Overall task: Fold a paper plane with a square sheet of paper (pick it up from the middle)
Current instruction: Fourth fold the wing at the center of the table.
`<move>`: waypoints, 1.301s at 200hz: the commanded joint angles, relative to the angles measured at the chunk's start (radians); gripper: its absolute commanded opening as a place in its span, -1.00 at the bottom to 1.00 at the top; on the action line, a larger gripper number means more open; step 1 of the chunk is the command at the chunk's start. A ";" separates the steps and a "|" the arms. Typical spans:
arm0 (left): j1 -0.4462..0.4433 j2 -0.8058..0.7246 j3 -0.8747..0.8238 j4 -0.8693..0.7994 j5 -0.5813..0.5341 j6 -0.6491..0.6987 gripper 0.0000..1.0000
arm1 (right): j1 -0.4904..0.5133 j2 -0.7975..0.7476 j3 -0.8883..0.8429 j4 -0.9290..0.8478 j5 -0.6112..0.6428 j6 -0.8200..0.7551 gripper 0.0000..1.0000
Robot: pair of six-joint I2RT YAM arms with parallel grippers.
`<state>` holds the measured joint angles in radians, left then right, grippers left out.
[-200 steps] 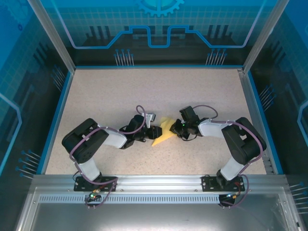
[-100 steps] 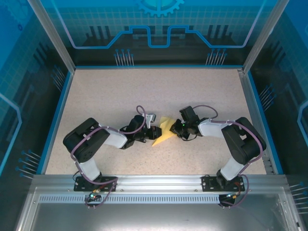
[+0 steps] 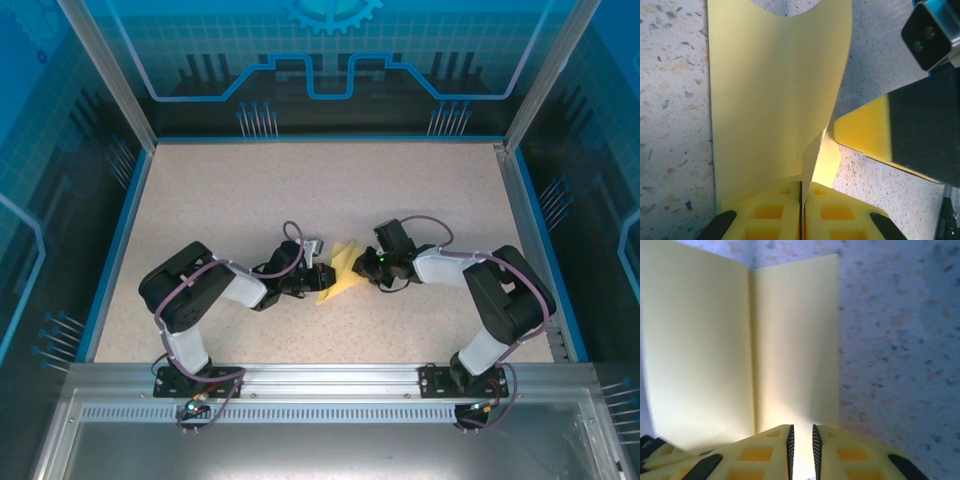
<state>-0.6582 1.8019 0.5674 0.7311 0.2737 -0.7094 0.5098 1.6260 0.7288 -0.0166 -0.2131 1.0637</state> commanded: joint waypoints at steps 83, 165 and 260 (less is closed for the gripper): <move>-0.004 0.024 -0.039 0.066 -0.062 -0.060 -0.79 | 0.032 0.091 0.185 -0.118 -0.038 -0.130 -0.38; -0.003 0.042 -0.040 0.097 -0.055 -0.092 -0.78 | 0.032 0.148 0.185 -0.087 -0.085 -0.122 -0.15; -0.002 0.030 -0.027 0.058 -0.010 -0.075 -0.46 | 0.031 0.178 0.174 -0.114 -0.066 -0.112 0.00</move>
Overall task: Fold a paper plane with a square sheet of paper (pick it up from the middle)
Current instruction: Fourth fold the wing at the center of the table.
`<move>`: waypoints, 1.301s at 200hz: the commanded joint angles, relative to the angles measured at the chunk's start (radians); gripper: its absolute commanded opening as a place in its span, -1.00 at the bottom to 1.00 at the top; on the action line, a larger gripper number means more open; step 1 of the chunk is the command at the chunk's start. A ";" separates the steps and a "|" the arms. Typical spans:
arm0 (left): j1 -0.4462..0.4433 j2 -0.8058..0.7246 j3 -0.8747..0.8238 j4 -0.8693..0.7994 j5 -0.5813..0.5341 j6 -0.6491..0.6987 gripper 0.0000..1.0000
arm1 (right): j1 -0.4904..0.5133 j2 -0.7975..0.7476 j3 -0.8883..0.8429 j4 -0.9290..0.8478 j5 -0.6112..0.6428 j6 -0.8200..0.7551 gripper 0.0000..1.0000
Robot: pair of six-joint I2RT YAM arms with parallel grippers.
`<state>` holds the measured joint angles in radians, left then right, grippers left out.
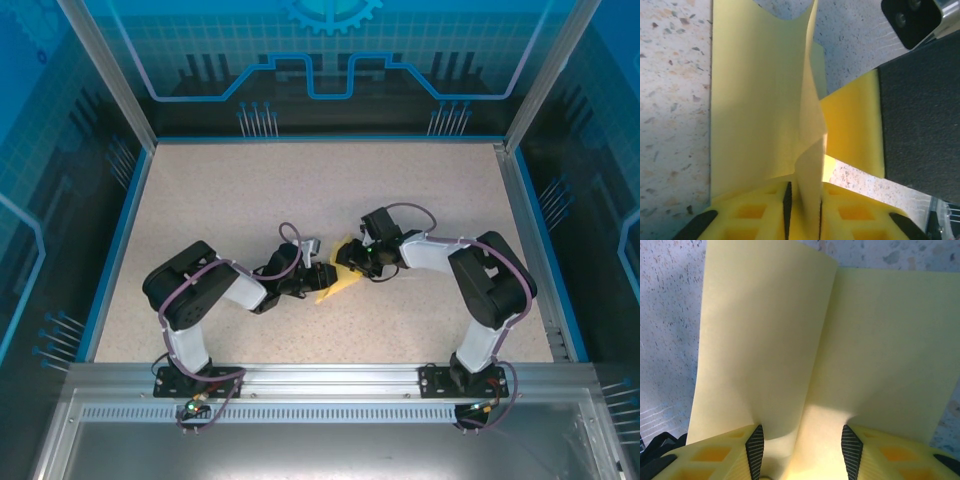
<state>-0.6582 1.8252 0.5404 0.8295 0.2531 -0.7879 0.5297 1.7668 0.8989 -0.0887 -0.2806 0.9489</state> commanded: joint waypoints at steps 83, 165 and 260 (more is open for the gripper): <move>0.009 -0.093 -0.010 -0.120 0.062 0.022 -0.25 | 0.025 0.071 0.028 -0.154 0.083 0.000 0.08; 0.068 -0.234 -0.047 -0.269 0.094 0.009 -0.20 | 0.044 0.104 0.067 -0.257 0.160 -0.009 0.10; 0.121 -0.267 -0.068 -0.234 0.147 -0.071 -0.39 | 0.103 0.159 0.173 -0.431 0.296 0.017 0.09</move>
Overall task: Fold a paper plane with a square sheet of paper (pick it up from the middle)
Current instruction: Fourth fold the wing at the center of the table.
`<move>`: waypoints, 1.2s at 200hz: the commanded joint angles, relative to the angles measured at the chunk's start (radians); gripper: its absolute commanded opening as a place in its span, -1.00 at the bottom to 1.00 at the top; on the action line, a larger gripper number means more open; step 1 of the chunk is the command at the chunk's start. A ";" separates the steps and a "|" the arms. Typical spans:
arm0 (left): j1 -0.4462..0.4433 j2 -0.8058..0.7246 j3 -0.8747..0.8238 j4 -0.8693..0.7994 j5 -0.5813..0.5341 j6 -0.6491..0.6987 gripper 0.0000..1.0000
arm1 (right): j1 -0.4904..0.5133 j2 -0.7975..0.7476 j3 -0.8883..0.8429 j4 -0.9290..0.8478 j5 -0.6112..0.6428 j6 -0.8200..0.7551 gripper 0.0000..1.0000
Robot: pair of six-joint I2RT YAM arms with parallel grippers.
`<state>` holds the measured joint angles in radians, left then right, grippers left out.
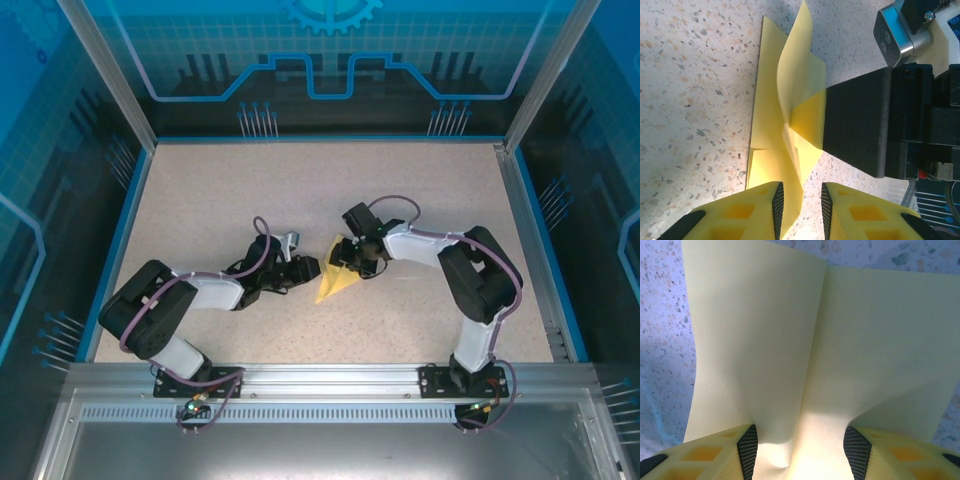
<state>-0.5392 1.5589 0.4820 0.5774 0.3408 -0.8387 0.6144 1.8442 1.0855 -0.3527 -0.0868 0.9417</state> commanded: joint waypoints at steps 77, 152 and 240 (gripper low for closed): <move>-0.095 0.049 0.034 -0.015 0.097 0.016 -0.37 | 0.019 0.079 -0.019 -0.149 0.075 0.135 0.08; -0.104 0.123 0.064 0.031 0.094 -0.021 -0.36 | 0.013 0.073 -0.036 -0.141 0.068 0.161 0.05; -0.100 0.086 0.057 -0.024 -0.008 -0.016 -0.38 | 0.004 0.051 -0.058 -0.126 0.069 0.160 0.06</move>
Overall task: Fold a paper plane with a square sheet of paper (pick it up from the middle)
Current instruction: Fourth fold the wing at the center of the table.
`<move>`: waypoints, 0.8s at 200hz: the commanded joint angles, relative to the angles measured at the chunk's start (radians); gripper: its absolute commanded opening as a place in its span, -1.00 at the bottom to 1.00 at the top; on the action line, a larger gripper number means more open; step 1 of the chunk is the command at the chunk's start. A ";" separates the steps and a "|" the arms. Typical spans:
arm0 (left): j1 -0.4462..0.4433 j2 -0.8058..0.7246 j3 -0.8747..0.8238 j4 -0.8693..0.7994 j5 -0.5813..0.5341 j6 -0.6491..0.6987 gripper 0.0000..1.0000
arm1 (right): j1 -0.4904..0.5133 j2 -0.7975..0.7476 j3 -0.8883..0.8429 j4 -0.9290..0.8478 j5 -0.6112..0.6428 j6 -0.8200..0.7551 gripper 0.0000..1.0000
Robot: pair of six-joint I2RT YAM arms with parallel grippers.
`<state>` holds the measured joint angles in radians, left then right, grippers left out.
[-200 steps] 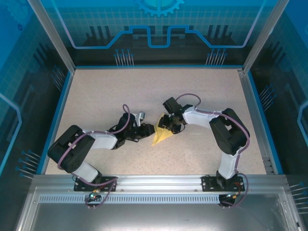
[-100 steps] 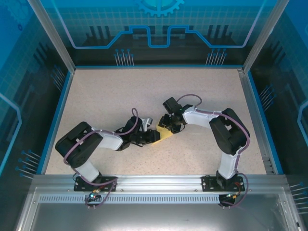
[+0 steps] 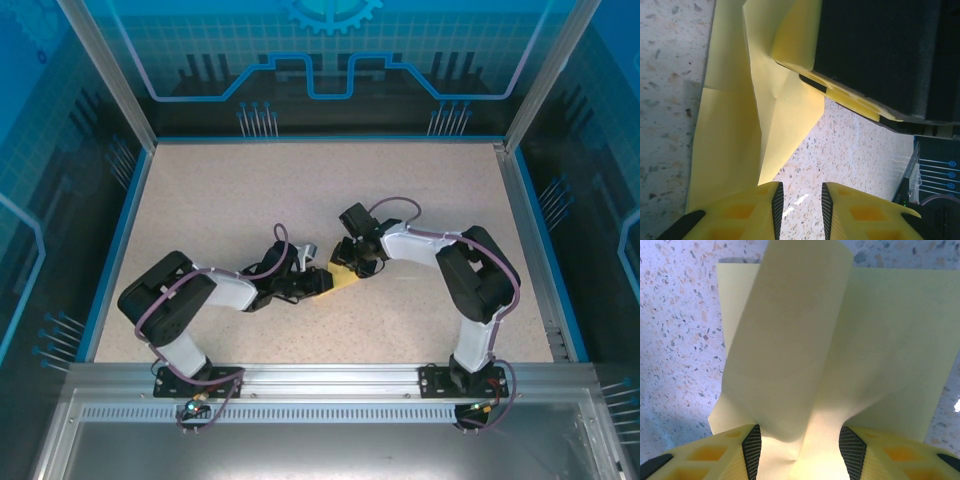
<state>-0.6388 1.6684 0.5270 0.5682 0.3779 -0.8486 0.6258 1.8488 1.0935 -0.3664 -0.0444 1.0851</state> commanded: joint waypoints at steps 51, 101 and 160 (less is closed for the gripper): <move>0.001 -0.060 0.014 -0.041 -0.063 -0.004 -0.38 | -0.015 0.045 -0.075 -0.117 0.034 0.015 0.10; 0.005 -0.059 0.023 -0.081 -0.096 0.005 -0.38 | -0.017 0.048 -0.081 -0.111 0.030 0.025 0.10; 0.007 -0.065 0.048 -0.138 -0.124 0.030 -0.39 | -0.020 0.046 -0.088 -0.101 0.019 0.040 0.11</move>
<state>-0.6376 1.6234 0.5404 0.4782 0.2832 -0.8543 0.6209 1.8381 1.0725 -0.3355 -0.0559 1.1004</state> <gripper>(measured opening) 0.310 0.550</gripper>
